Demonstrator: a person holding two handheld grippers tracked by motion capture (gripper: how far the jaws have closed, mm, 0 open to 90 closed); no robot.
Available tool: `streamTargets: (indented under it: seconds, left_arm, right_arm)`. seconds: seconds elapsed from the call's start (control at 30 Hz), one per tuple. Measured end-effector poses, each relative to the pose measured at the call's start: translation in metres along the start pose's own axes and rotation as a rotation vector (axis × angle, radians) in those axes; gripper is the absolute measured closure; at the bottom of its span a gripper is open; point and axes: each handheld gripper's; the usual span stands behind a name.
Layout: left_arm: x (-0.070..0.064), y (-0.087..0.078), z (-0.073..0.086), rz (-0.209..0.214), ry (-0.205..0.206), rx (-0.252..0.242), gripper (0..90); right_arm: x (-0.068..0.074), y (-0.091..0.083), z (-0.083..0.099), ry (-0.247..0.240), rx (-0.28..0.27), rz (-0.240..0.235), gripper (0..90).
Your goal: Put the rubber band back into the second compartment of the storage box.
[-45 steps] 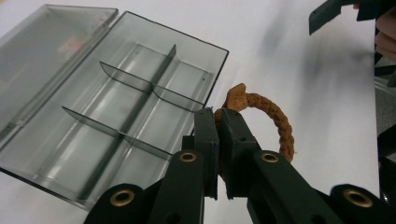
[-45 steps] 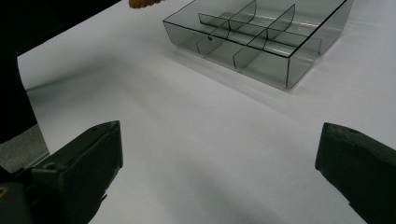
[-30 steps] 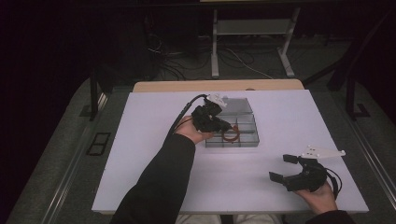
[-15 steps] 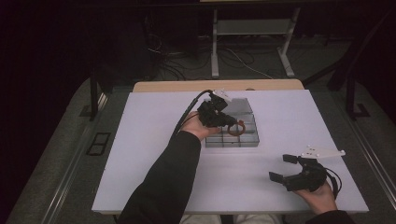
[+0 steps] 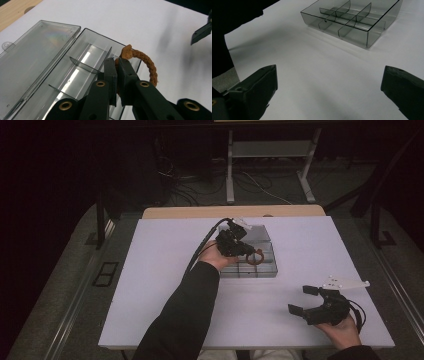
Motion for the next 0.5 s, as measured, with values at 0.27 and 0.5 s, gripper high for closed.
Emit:
streamTargets:
  seconds: [0.27, 0.5]
  left_arm:
    - [0.006, 0.009, 0.006, -0.014, -0.029, 0.004, 84.6]
    - [0.012, 0.014, 0.013, -0.028, -0.053, 0.011, 84.6]
  right_arm:
    - [0.0, 0.0, 0.0, 0.0, -0.002, 0.0, 0.0]
    - [-0.001, -0.001, 0.0, -0.005, -0.006, 0.003, 0.0]
Point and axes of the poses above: each handheld gripper's, and its own axes: y roughly forward along the jaws, z roughly out of its underside, x roughly to its left, and after that the axes turned 2 degrees about -x, right-handed
